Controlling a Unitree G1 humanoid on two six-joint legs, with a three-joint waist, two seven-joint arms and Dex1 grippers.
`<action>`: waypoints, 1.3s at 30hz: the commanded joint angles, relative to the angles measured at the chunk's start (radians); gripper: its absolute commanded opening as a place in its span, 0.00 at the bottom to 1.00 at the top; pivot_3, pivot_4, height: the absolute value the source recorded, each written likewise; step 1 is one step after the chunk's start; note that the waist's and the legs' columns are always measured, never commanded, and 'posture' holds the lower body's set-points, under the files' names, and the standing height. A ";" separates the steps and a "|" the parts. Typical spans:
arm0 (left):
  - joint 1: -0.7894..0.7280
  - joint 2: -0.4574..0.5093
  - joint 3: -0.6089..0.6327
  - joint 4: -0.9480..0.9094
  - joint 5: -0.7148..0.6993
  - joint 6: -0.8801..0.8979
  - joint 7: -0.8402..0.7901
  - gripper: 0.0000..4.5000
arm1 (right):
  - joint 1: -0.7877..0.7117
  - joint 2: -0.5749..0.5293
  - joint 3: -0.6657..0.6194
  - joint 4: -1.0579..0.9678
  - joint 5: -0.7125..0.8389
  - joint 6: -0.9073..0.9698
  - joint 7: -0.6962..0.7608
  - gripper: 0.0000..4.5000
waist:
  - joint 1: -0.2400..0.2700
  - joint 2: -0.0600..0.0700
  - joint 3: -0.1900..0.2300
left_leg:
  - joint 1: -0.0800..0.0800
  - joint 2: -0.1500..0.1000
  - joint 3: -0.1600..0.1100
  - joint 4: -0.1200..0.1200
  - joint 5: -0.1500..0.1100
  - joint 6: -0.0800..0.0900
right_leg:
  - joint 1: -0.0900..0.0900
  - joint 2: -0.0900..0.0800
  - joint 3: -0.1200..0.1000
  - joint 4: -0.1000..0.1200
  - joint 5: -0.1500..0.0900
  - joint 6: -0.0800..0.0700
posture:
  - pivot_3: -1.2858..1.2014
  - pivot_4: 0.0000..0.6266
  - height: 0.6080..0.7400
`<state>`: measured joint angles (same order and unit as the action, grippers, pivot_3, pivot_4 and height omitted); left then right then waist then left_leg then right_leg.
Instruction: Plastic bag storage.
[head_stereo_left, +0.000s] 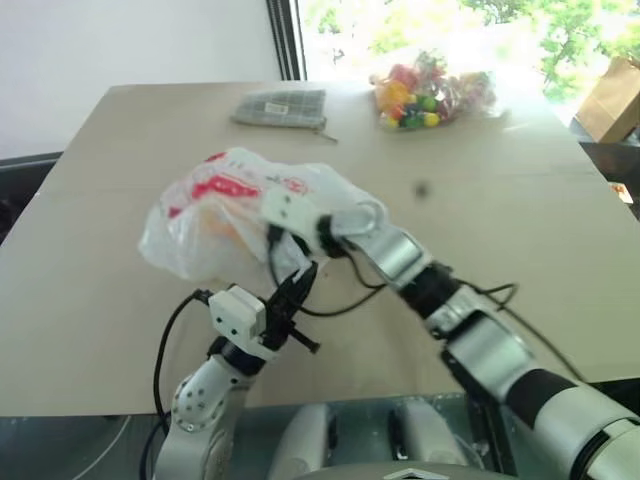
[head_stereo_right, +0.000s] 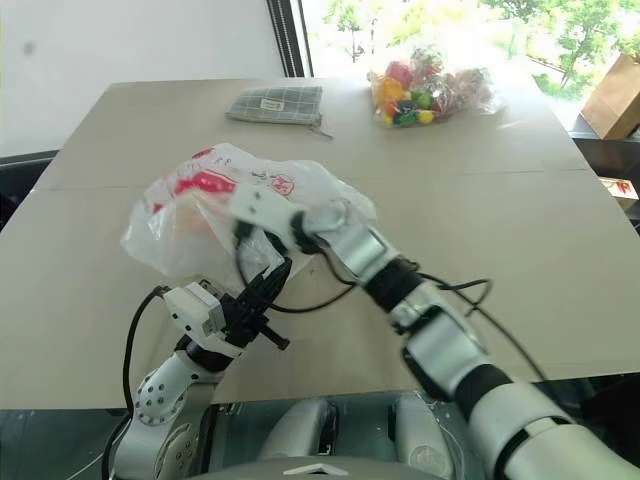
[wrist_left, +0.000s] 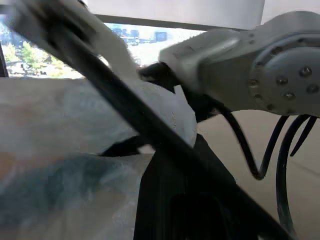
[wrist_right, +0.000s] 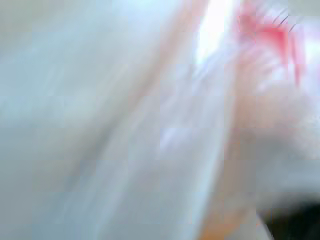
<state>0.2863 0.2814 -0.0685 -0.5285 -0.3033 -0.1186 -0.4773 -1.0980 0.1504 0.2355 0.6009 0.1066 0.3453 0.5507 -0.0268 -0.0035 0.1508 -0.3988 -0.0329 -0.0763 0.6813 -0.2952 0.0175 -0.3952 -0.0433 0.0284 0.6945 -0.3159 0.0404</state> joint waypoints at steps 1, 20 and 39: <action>0.012 0.002 0.008 -0.028 0.000 -0.019 0.001 0.00 | 0.018 0.017 -0.016 -0.043 0.024 0.016 0.020 0.99 | -0.002 0.000 0.000 | 0.000 -0.001 0.000 0.000 0.000 0.000 | 0.000 -0.001 0.000 -0.001 0.000 0.000 | 0.52 0.24 1.00; -0.008 0.008 0.043 0.016 -0.027 -0.014 -0.022 0.00 | 0.304 -0.373 -0.058 -0.378 -0.024 -0.188 0.165 0.99 | -0.014 0.000 0.000 | 0.003 0.002 0.002 -0.001 0.000 0.001 | 0.000 0.004 0.006 0.002 0.000 0.000 | 0.52 0.24 1.00; -0.014 0.011 0.060 0.022 -0.021 -0.008 -0.029 0.00 | 0.309 -0.389 -0.076 -0.265 -0.089 -0.240 0.055 0.70 | -0.014 0.000 -0.001 | 0.002 0.001 0.003 0.000 0.000 0.001 | 0.000 0.003 0.007 0.001 0.000 0.000 | 0.52 0.24 1.00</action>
<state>0.2722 0.2901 -0.0123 -0.4944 -0.3189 -0.1151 -0.5016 -0.7875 -0.2283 0.1783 0.3899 0.0014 0.1081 0.5901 -0.0404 -0.0038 0.1502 -0.3970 -0.0320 -0.0733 0.6817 -0.2955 0.0183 -0.3955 -0.0406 0.0354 0.6958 -0.3157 0.0405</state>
